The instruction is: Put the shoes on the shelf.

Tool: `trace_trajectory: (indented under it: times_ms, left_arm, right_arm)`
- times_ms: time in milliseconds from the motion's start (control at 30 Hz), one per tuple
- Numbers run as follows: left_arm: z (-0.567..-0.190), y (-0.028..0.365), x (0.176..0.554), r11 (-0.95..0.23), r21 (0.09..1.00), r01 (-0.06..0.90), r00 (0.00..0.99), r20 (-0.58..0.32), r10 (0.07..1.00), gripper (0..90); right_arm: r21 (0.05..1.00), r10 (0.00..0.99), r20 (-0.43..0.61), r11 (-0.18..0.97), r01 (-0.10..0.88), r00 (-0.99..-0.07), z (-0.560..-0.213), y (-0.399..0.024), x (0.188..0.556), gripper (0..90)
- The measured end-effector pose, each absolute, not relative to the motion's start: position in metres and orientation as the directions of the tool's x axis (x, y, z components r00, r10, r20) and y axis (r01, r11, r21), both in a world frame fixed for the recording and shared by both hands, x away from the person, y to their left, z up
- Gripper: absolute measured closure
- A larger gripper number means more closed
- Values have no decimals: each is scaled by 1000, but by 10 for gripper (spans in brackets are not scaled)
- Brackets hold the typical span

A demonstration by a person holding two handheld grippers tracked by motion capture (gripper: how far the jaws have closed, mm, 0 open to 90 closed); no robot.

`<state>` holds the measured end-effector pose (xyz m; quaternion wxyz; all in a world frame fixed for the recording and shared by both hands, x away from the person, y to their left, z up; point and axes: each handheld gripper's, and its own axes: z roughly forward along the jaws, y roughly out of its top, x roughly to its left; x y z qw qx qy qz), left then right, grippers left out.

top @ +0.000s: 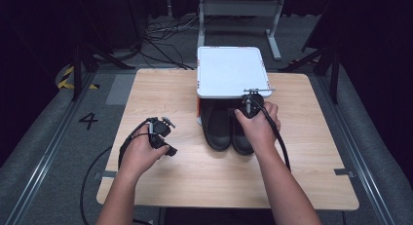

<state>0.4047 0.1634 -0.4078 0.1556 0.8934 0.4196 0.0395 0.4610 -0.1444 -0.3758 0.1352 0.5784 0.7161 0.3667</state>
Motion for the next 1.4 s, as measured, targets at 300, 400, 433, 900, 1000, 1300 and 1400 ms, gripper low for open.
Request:
trace_trajectory:
  times_ms: [300, 400, 433, 900, 1000, 1300, 1400]
  left_arm:
    - [-401, 152, 399, -617, 326, 716, 663, -43, 747, 340]
    - [-398, 145, 397, -638, 337, 692, 690, -50, 722, 340]
    - [-399, 143, 397, -634, 341, 694, 688, -56, 723, 341]
    - [-401, 114, 382, -678, 345, 649, 739, -72, 670, 416]
    - [-404, 104, 381, -696, 338, 633, 756, -78, 650, 435]
    - [-413, 79, 383, -713, 332, 618, 780, -140, 610, 508]
    - [-417, 65, 385, -703, 342, 623, 776, -159, 610, 553]
  right_arm:
    - [705, 901, 233, 101, 702, -365, -357, -178, 420, 487]
    - [715, 894, 233, 109, 691, -382, -355, -188, 409, 487]
    - [715, 894, 225, 119, 689, -388, -356, -190, 406, 487]
    - [614, 852, 189, 285, 736, -488, -380, -215, 366, 698]
    - [570, 855, 197, 298, 766, -480, -388, -217, 366, 743]
    - [456, 844, 171, 389, 800, -508, -409, -211, 361, 821]
    - [430, 835, 174, 413, 803, -523, -417, -205, 360, 829]
